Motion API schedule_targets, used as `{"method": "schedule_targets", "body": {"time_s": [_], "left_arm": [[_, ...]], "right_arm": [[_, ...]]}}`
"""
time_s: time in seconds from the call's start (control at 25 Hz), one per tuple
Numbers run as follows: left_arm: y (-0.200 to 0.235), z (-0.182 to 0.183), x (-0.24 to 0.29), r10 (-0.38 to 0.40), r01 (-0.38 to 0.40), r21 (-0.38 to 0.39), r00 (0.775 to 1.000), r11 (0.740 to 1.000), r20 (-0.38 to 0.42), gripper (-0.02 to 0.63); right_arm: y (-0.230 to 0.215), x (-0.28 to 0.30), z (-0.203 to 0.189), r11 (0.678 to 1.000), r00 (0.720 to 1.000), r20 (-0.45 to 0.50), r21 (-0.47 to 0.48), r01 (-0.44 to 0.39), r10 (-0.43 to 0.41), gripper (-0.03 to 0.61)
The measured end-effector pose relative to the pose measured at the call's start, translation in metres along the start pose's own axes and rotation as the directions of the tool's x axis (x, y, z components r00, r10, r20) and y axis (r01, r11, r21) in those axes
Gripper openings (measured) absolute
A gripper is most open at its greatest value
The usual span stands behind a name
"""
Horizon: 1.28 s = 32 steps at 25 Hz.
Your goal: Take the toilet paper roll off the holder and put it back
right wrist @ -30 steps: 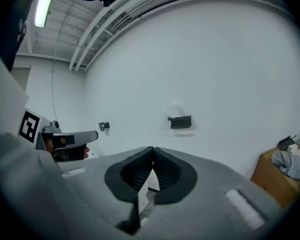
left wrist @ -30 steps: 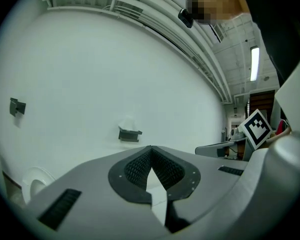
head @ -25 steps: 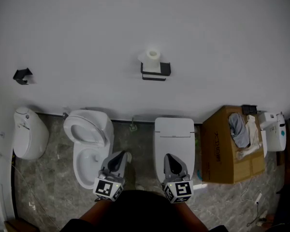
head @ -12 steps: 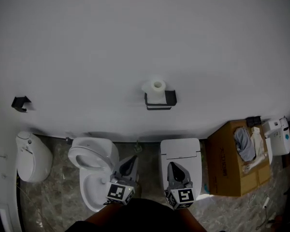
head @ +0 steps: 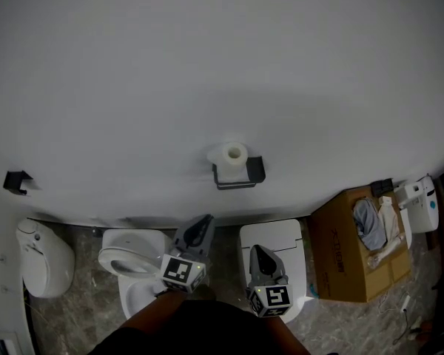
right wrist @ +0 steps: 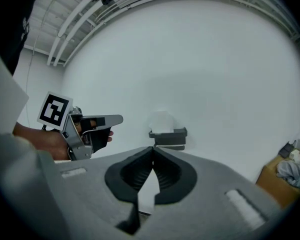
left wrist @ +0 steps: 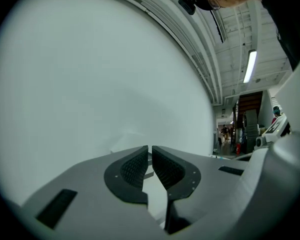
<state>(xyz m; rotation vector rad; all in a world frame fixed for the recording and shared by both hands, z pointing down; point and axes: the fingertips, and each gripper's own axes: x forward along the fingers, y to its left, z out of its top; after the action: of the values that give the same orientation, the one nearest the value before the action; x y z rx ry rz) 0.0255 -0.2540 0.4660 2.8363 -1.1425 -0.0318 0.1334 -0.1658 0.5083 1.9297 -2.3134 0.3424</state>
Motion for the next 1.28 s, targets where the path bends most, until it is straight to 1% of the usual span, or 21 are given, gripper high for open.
{"method": "schedule_targets", "body": {"time_s": [0.08, 0.12, 0.24, 0.32, 0.44, 0.56, 0.68, 0.84, 0.96, 1.08, 1.16, 1.28], "left_arm": [[0.010, 0.002, 0.015, -0.022, 0.022, -0.025, 1.000, 0.999, 0.010, 0.020], [0.014, 0.002, 0.022, -0.026, 0.026, -0.036, 1.000, 0.999, 0.010, 0.035], [0.026, -0.002, 0.048, -0.051, 0.050, -0.050, 0.999, 0.998, -0.018, 0.124], [0.032, -0.002, 0.067, -0.076, 0.074, -0.068, 0.996, 0.995, -0.037, 0.177], [0.040, 0.001, 0.092, -0.105, 0.100, -0.090, 0.993, 0.991, -0.062, 0.221], [0.050, 0.005, 0.117, -0.110, 0.106, -0.065, 0.992, 0.992, -0.066, 0.279], [0.055, 0.004, 0.139, -0.124, 0.122, -0.031, 0.990, 0.992, -0.075, 0.316], [0.058, -0.004, 0.163, -0.129, 0.130, 0.000, 0.986, 0.992, -0.107, 0.367], [0.060, -0.009, 0.176, -0.134, 0.135, 0.004, 0.984, 0.991, -0.121, 0.387], [0.058, -0.013, 0.184, -0.139, 0.141, 0.010, 0.982, 0.990, -0.124, 0.390], [0.060, -0.014, 0.188, -0.132, 0.133, 0.003, 0.985, 0.991, -0.113, 0.390], [0.062, -0.013, 0.192, -0.122, 0.121, -0.017, 0.988, 0.993, -0.090, 0.388]], "right_arm": [[-0.002, 0.012, 0.003, 1.000, 1.000, 0.018, -0.001, 0.007, -0.007, -0.002], [-0.004, 0.017, 0.004, 1.000, 1.000, 0.021, 0.002, 0.011, -0.012, -0.002], [-0.009, 0.027, 0.003, 0.999, 0.999, 0.011, 0.001, 0.040, -0.040, -0.002], [-0.013, 0.032, 0.003, 0.997, 0.997, -0.006, -0.029, 0.072, -0.072, -0.002], [-0.012, 0.039, 0.010, 0.991, 0.994, -0.022, -0.076, 0.108, -0.110, -0.002], [-0.010, 0.050, 0.014, 0.992, 0.994, 0.000, -0.062, 0.108, -0.108, -0.002], [-0.008, 0.056, 0.020, 0.989, 0.993, -0.013, -0.091, 0.115, -0.117, -0.002], [-0.013, 0.060, 0.005, 0.987, 0.991, -0.021, -0.087, 0.133, -0.135, -0.002], [-0.017, 0.062, 0.007, 0.985, 0.988, -0.005, -0.086, 0.151, -0.152, -0.002], [-0.023, 0.059, 0.016, 0.978, 0.981, -0.011, -0.090, 0.190, -0.192, -0.002], [-0.028, 0.057, 0.019, 0.973, 0.977, -0.016, -0.095, 0.211, -0.213, -0.002], [-0.034, 0.052, 0.006, 0.972, 0.973, -0.027, -0.068, 0.225, -0.227, -0.002]]}}
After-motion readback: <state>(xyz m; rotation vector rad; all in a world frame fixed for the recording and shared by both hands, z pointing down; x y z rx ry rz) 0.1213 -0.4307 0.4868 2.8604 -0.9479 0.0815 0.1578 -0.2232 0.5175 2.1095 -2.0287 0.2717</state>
